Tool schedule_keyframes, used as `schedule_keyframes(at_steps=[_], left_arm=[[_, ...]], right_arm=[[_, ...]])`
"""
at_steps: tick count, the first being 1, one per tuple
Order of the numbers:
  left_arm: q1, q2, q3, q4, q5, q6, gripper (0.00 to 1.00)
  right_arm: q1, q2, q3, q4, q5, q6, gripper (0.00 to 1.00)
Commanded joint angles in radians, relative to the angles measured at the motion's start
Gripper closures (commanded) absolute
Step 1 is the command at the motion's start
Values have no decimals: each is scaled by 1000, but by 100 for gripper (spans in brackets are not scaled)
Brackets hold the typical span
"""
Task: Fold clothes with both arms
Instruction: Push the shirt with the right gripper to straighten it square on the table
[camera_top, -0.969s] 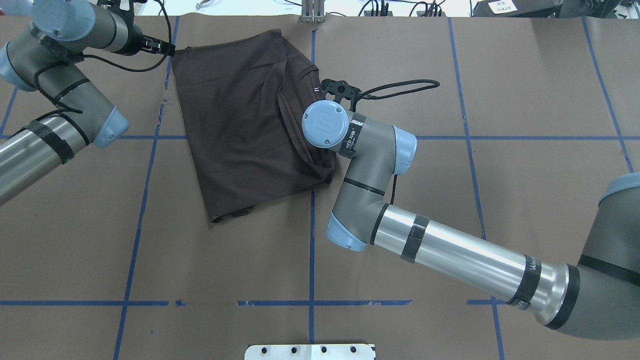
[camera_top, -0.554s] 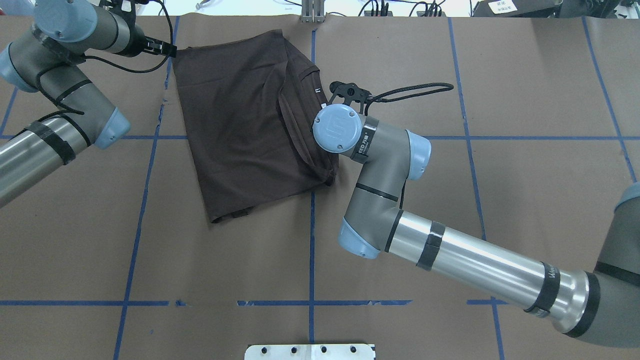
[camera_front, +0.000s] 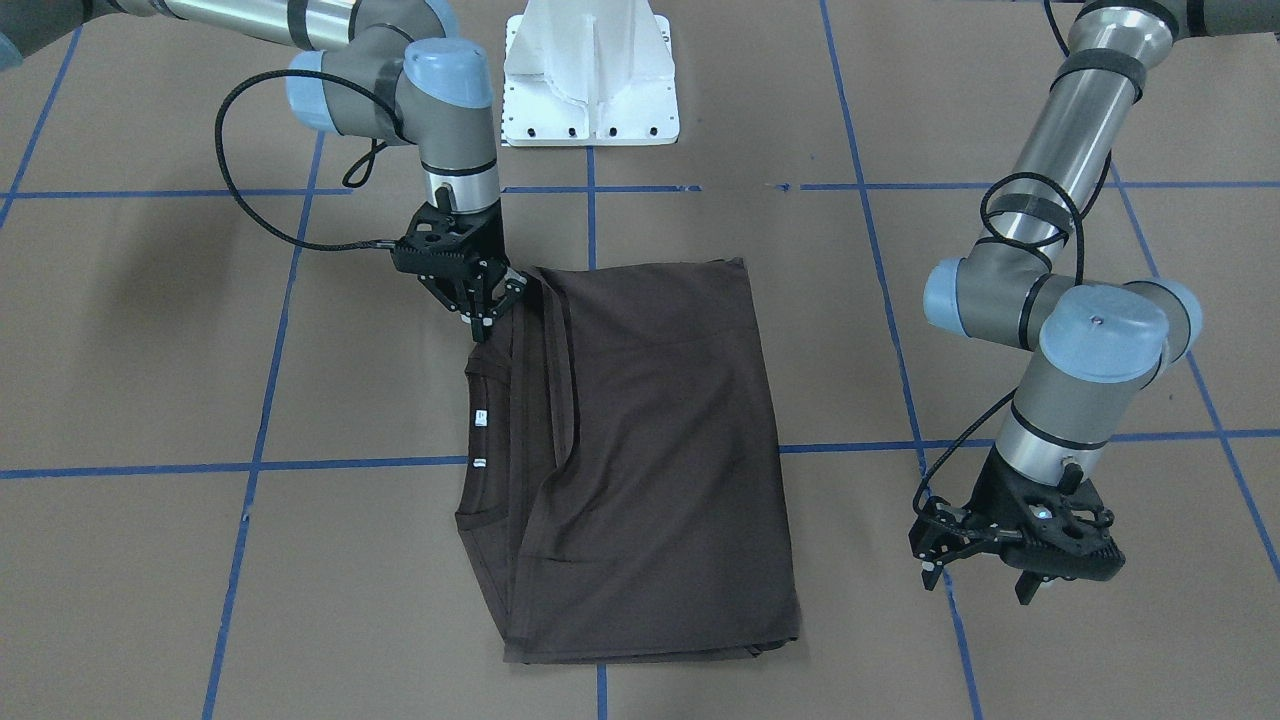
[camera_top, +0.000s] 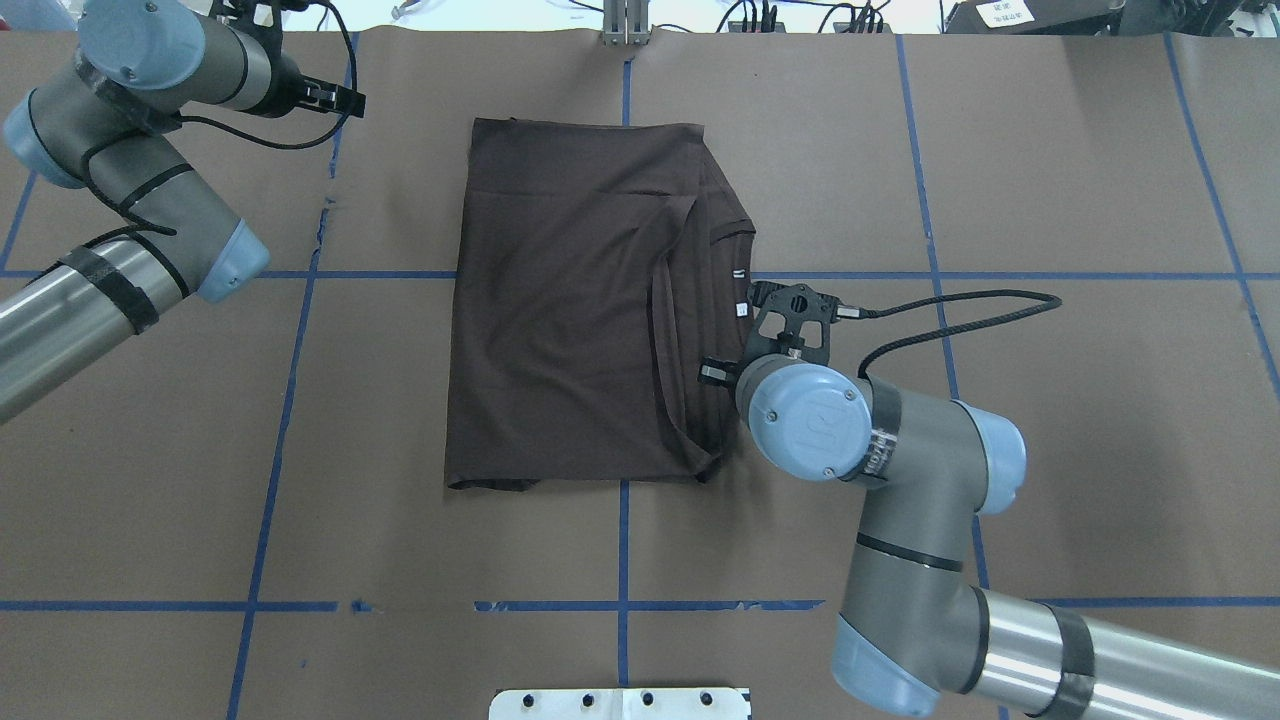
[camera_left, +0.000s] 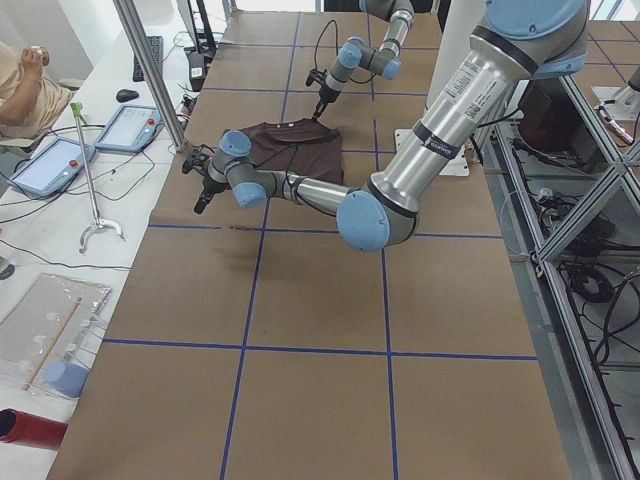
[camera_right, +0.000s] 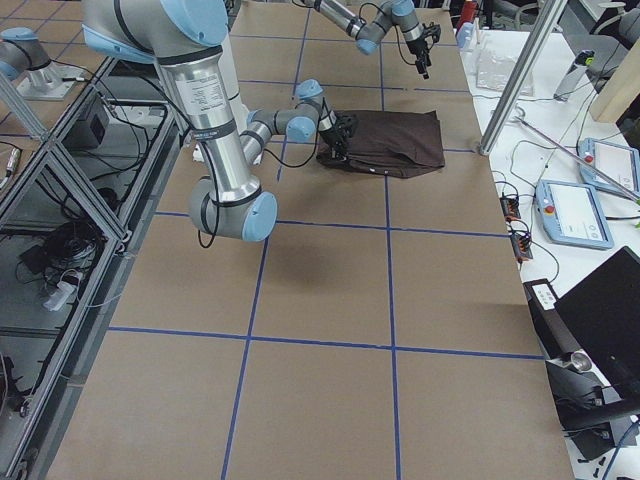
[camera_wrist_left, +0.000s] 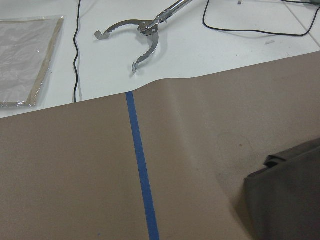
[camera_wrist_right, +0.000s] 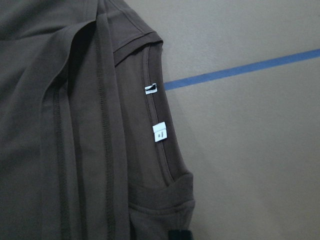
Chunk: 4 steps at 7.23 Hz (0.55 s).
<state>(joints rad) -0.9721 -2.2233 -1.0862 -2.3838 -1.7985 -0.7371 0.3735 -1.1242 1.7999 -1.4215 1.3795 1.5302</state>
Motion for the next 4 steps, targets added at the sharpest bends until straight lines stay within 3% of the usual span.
schedule_keyframes(at_steps=[1,4], left_arm=[[6,1,-12,0,-1,-1,0],[7,-1,-24,2,-2,-31,0]], right_arm=[[-18,-98,68,-1,-14,-1,100],[-66,-235,188,-1,-48,1,100]])
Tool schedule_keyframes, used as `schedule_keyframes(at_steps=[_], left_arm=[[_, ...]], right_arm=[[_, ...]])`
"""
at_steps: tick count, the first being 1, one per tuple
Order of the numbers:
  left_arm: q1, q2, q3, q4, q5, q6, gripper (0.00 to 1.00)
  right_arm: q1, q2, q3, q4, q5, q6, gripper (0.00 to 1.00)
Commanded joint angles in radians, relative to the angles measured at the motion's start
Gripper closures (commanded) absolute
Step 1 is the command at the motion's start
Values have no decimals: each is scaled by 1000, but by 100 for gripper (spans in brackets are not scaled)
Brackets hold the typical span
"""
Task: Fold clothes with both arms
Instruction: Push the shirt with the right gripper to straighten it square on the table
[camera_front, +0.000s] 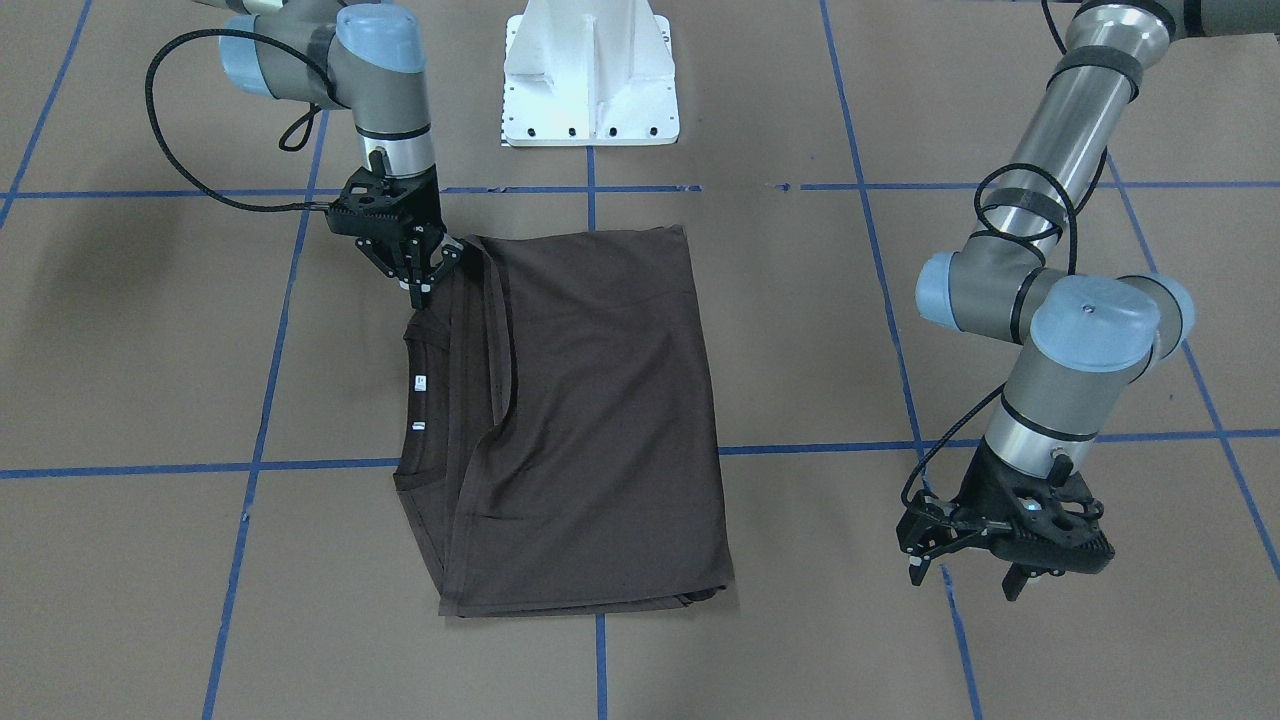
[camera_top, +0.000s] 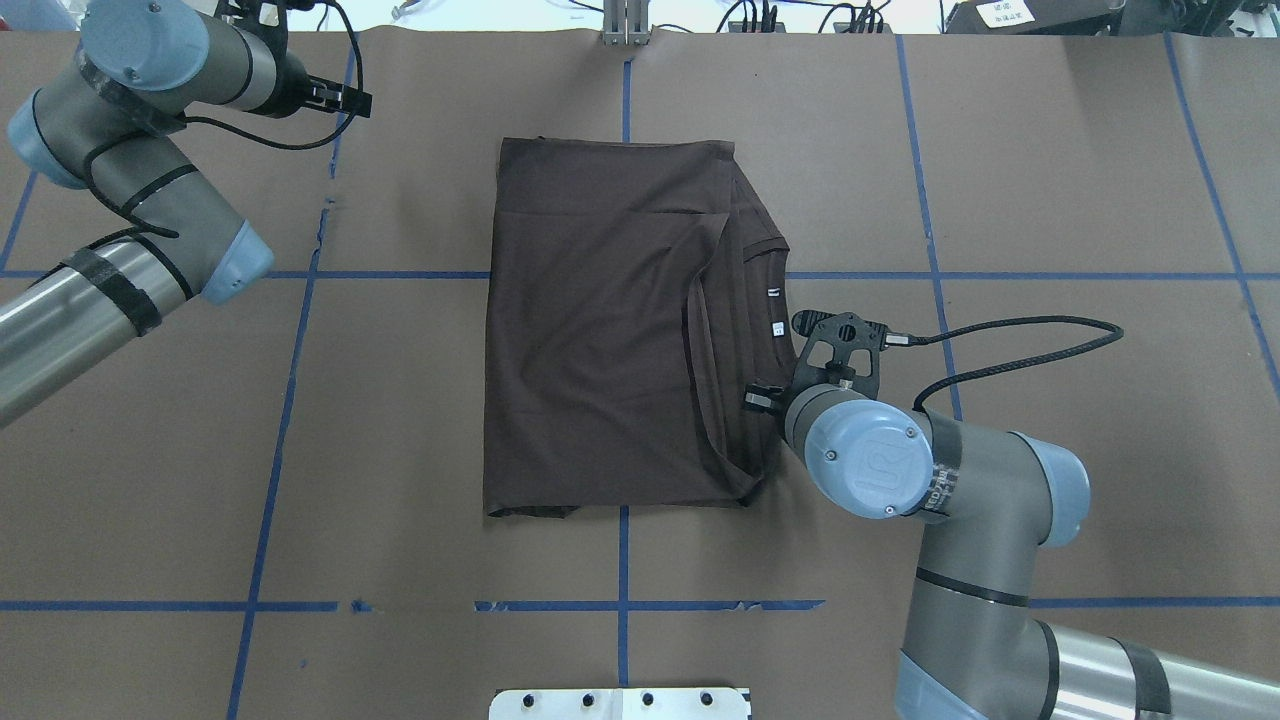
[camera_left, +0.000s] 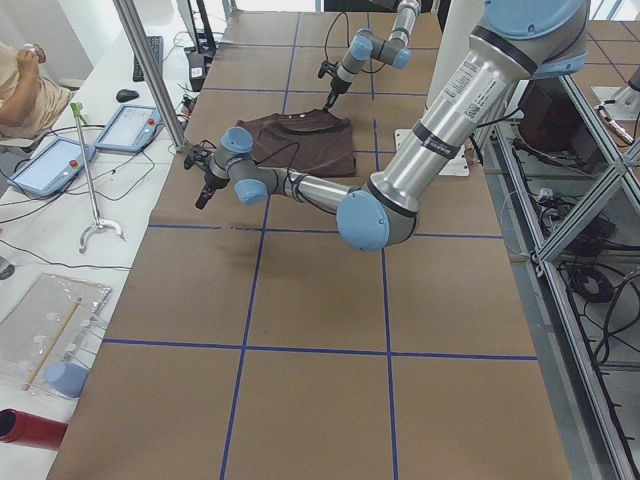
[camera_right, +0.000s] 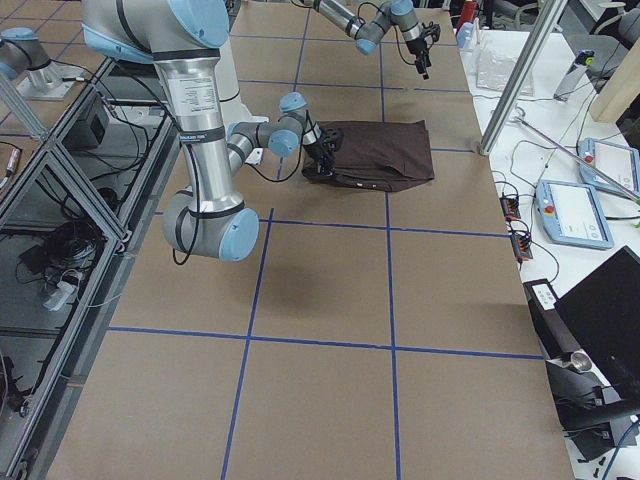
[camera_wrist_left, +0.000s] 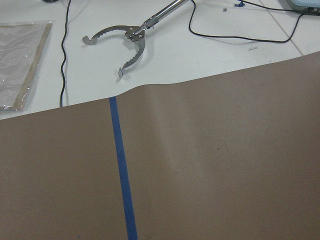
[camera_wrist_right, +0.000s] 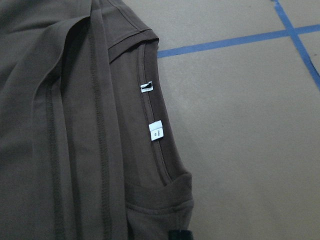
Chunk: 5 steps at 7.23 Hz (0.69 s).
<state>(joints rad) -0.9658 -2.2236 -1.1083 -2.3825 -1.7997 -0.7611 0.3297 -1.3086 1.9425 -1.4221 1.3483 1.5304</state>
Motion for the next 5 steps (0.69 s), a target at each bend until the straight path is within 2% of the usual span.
schedule_keyframes(at_steps=[1,2,4,5], left_arm=[[4,1,-2,0,-1,-7,0],[5,5,-14,2,-3,-7,0],[10,59,-89,12,-91,-10,0],[12,73,-117,14,-96,-10,0]], right_arm=[[-40,-50,39,0,-32,1,2],[-40,-35,50,0,-38,-16,0],[-57,-29,61,24,-14,-150,0],[-75,-34,62,99,-12,-217,0]])
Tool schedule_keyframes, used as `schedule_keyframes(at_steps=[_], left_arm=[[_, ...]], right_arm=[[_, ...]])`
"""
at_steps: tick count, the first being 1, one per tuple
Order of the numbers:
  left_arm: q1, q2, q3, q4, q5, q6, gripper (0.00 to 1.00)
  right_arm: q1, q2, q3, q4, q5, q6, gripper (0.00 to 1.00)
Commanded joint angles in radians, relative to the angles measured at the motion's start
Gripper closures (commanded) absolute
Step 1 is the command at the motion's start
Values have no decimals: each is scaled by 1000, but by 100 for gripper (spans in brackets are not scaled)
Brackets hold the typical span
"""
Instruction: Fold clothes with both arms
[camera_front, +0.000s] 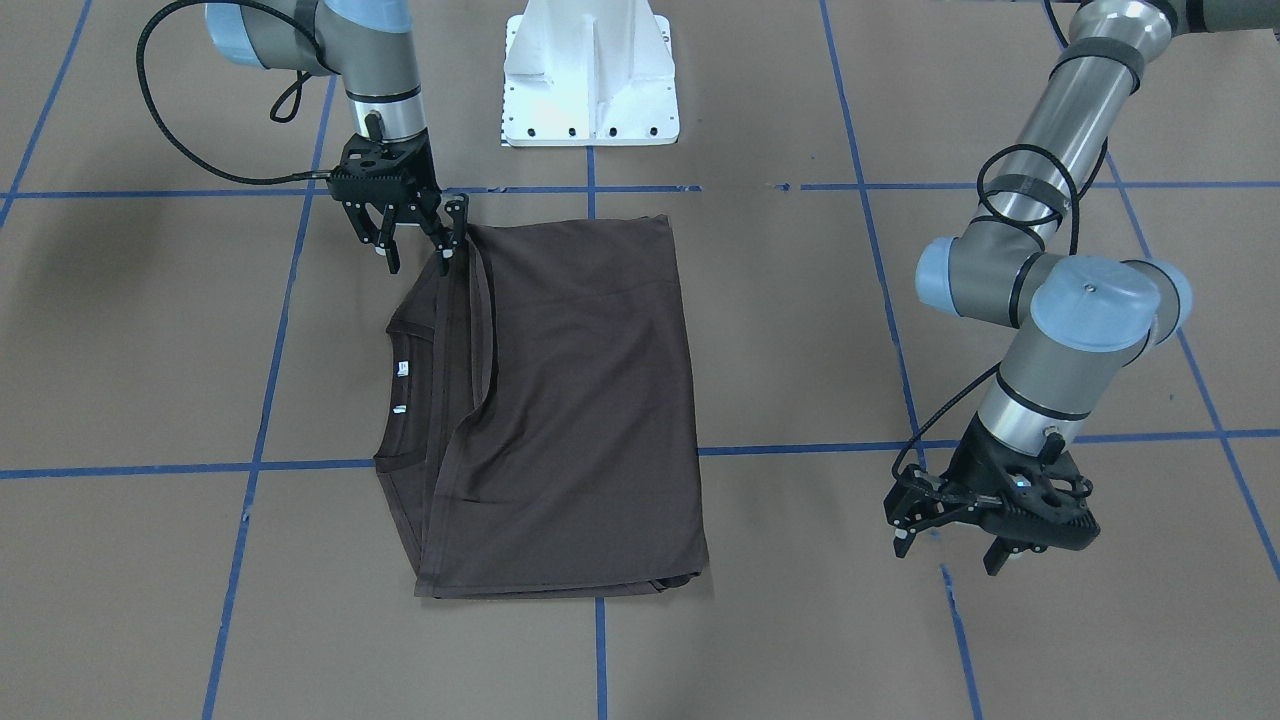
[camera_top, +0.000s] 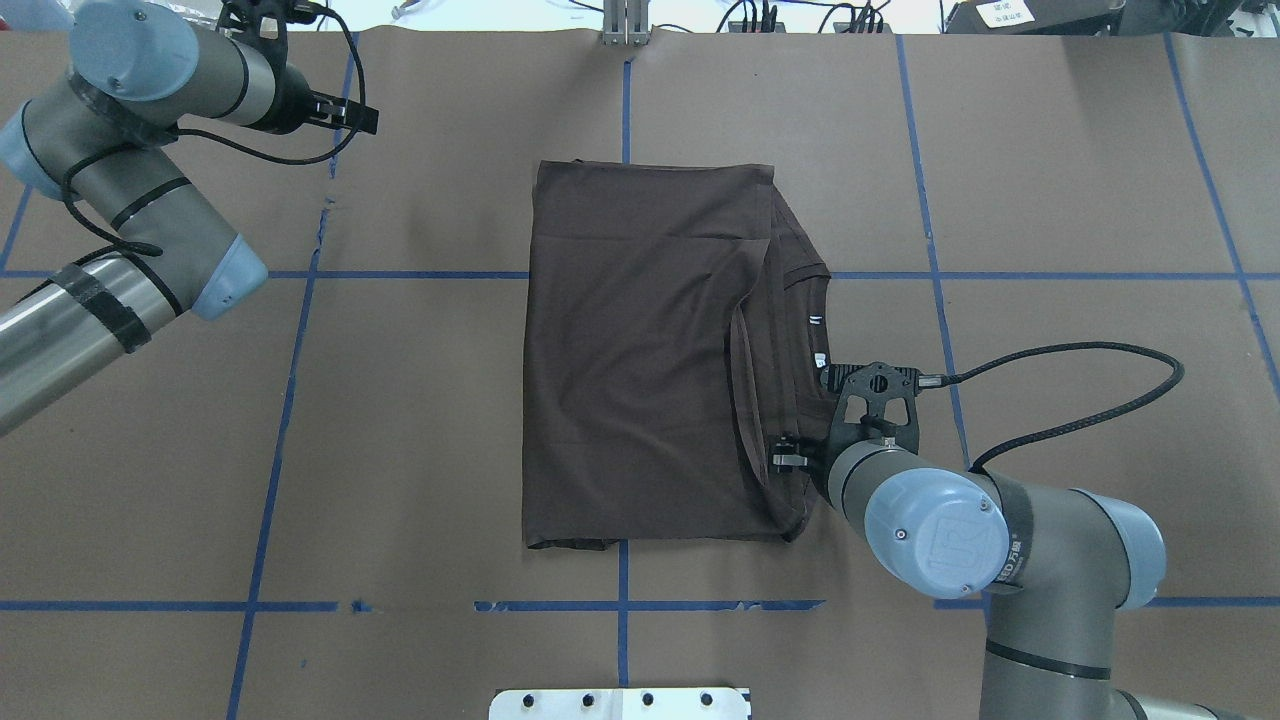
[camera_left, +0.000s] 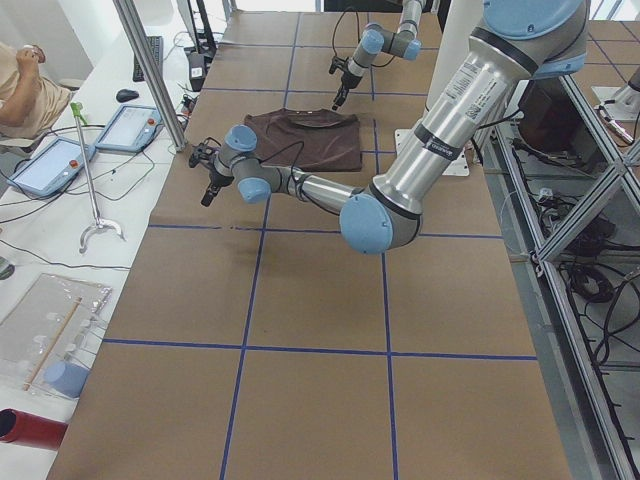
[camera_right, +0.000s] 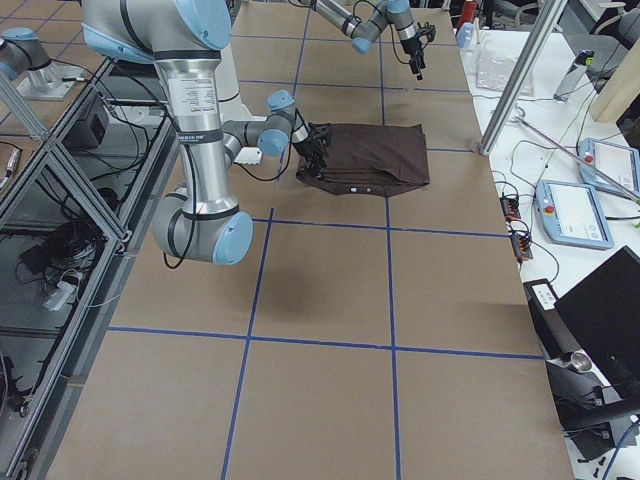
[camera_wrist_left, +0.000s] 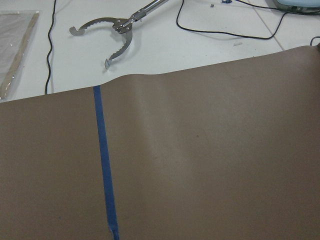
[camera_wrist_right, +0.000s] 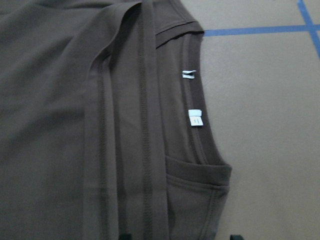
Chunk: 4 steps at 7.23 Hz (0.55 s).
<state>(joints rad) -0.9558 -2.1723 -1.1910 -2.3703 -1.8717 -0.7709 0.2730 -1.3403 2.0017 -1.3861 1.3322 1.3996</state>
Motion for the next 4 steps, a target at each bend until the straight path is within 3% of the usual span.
schedule_keyframes(at_steps=[1,2,4], left_arm=[[3,37,-62,3,-26,-2,0],[3,55,-84,2,-58,-19,0],[5,84,-124,2,-73,-70,0]], right_arm=[[-55,-6,2,114,2,-103,0],[-90,-5,2,119,-7,-103,8],[-104,-3,-1,121,-5,-211,51]])
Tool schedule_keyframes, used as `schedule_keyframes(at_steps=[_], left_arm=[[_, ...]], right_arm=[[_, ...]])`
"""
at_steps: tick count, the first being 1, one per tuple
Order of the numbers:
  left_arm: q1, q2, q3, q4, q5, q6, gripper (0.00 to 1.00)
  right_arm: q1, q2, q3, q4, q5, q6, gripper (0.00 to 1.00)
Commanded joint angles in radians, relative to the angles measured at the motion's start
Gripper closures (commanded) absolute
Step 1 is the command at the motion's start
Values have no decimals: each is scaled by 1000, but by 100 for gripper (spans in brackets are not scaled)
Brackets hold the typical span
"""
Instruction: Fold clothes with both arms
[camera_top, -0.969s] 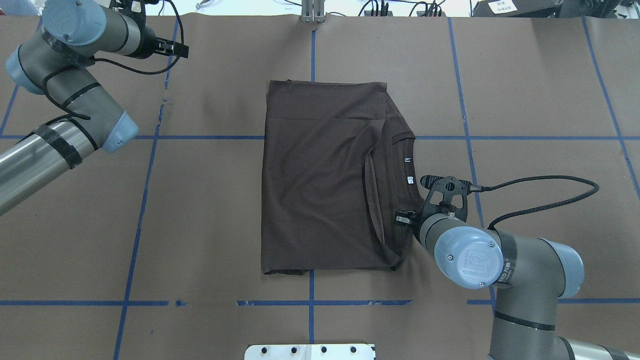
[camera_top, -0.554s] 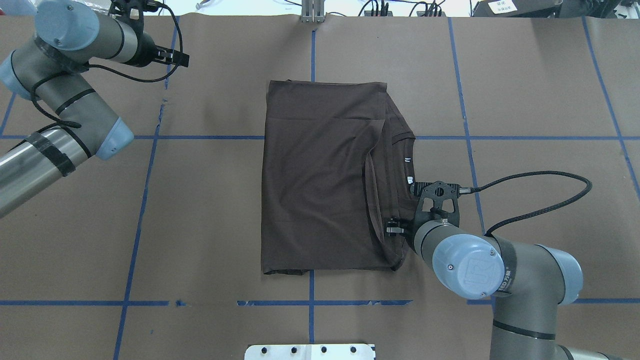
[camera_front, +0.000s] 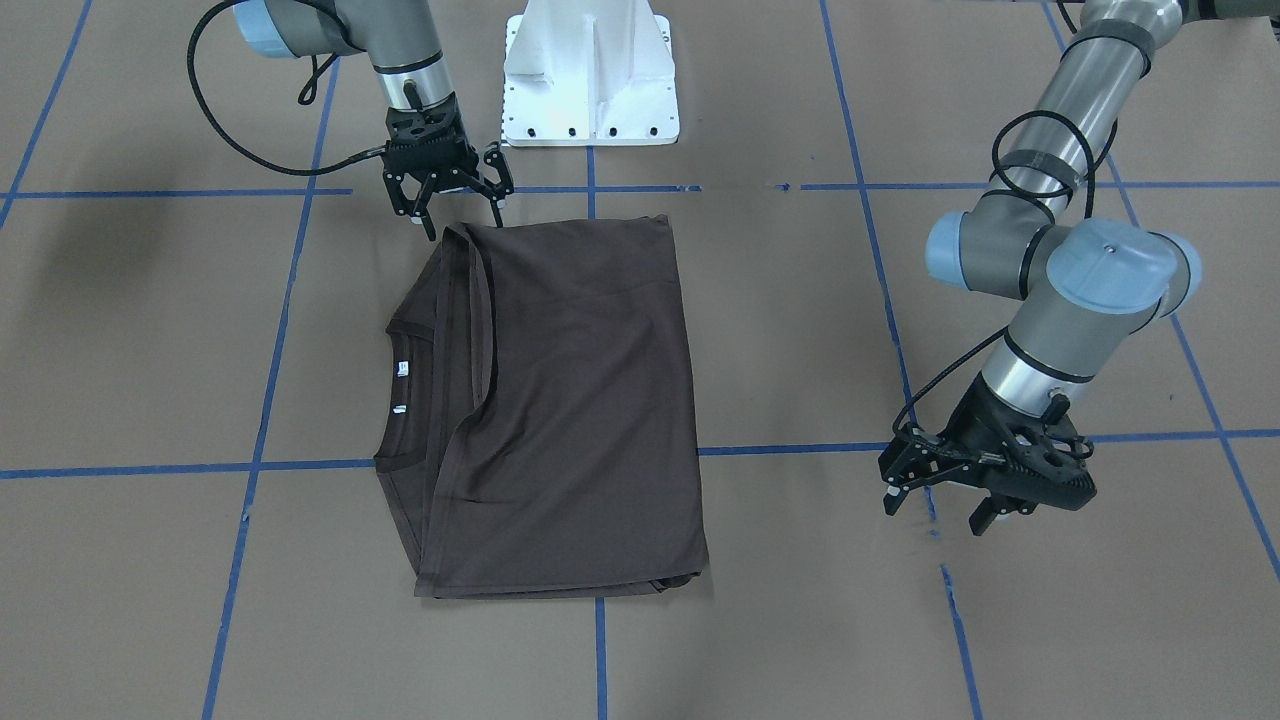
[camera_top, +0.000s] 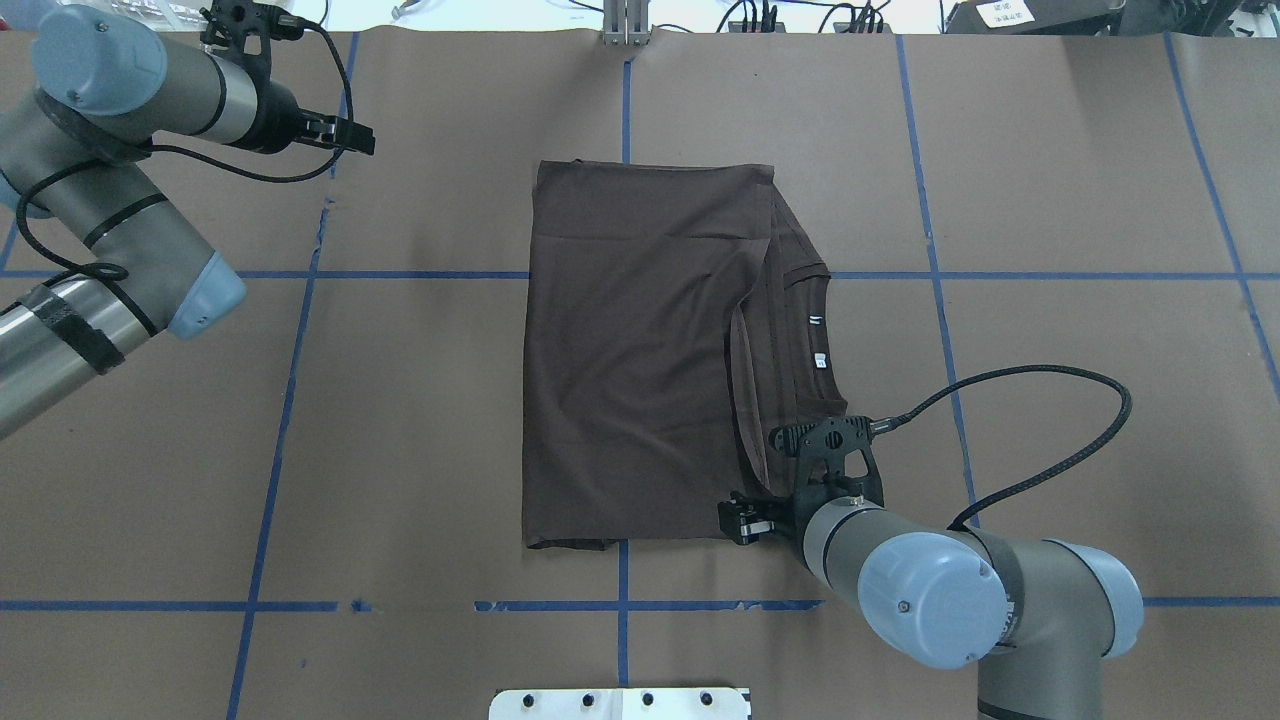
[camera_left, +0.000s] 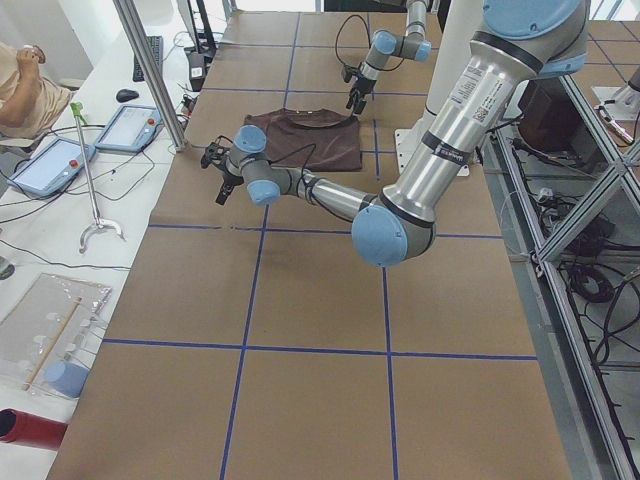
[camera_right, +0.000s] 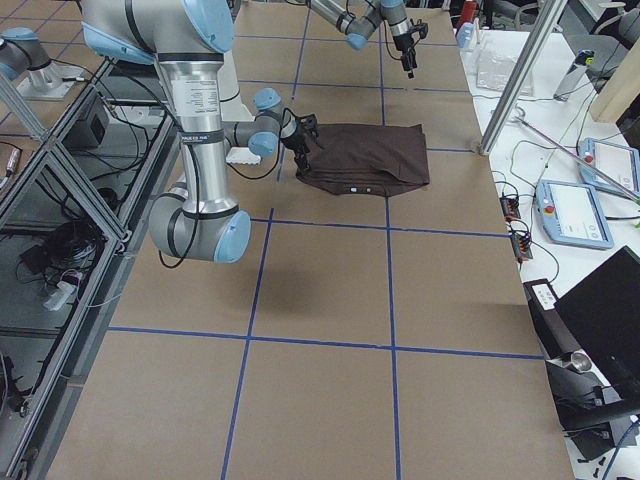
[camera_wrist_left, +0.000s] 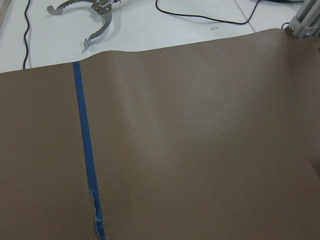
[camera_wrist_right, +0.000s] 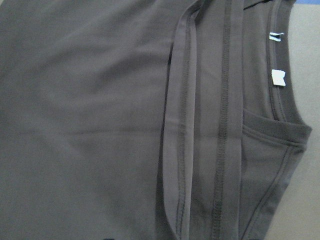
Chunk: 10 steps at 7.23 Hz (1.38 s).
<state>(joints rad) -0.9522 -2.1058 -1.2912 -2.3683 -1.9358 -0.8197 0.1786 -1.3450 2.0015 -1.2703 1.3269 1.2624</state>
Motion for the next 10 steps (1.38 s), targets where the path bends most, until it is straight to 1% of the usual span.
schedule_keyframes(at_steps=[1,4,6,7,9,10], left_arm=[[1,27,-23,-2,-11,-21,0],[1,38,-23,-2,-11,-21,0],[1,43,-23,-2,-9,-22,0],[1,43,-23,-2,-9,-22,0],[1,43,-22,-2,-9,-22,0],[1,43,-22,-2,-9,-22,0]], right_arm=[[-14,1,-6,8,3,-95,72],[-8,4,-4,8,6,-158,72],[24,6,-1,6,14,-243,70],[30,7,-3,6,43,-262,70],[25,9,-15,3,67,-262,70],[25,23,-39,5,98,-264,70]])
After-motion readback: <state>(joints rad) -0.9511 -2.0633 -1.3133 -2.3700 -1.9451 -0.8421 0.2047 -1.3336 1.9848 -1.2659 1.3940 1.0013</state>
